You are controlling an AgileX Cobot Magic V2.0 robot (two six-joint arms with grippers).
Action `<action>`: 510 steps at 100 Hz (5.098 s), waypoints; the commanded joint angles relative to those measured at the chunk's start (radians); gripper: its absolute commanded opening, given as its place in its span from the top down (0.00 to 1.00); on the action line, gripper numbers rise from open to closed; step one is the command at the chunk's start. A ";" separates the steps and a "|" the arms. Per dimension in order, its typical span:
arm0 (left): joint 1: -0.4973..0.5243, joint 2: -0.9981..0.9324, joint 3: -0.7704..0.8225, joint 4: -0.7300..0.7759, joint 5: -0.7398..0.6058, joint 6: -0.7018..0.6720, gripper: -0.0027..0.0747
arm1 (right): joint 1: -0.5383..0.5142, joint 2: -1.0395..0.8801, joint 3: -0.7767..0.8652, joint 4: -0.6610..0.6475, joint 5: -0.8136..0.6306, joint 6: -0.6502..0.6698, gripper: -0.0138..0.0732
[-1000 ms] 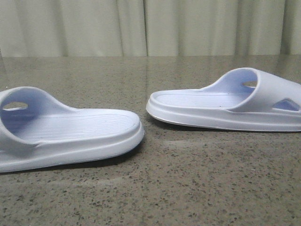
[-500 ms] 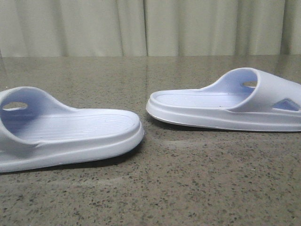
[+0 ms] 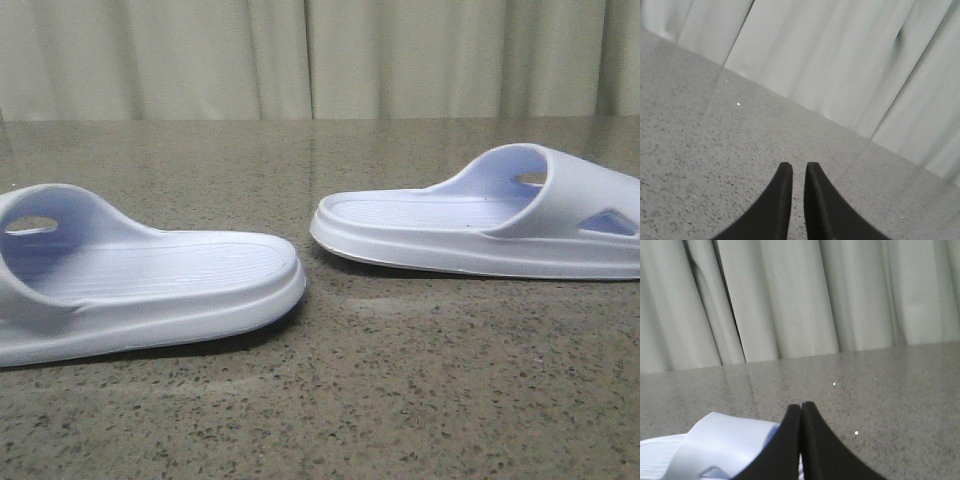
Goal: Insert blue slippers together front up
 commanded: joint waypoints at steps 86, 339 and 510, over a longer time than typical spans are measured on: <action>0.002 0.381 -0.554 -0.087 0.532 -0.003 0.81 | -0.006 0.211 -0.524 0.141 0.606 0.032 0.76; 0.003 0.681 -0.324 -0.237 0.399 -0.451 0.12 | -0.006 0.211 -0.524 0.141 0.609 0.032 0.46; 0.003 0.673 -0.297 -0.596 0.354 -0.230 0.94 | -0.006 0.211 -0.524 0.141 0.605 0.032 0.46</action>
